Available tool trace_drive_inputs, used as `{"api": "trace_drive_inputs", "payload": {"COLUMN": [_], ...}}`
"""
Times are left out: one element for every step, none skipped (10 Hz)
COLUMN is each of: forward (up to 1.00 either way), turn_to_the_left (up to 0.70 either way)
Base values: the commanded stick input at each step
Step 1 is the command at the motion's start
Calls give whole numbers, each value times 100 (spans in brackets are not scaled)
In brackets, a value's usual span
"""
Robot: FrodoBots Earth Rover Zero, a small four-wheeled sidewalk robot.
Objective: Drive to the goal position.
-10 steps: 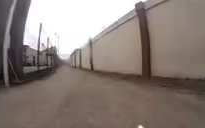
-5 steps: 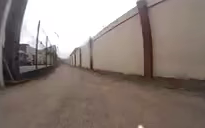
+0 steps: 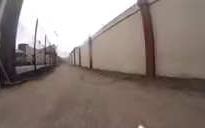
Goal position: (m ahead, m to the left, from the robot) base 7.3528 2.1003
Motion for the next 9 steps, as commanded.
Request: {"api": "trace_drive_inputs", "payload": {"forward": [30,30,30,30,30,30,30,30,30], "turn_to_the_left": [0,0,0,0,0,0,0,0,0]}}
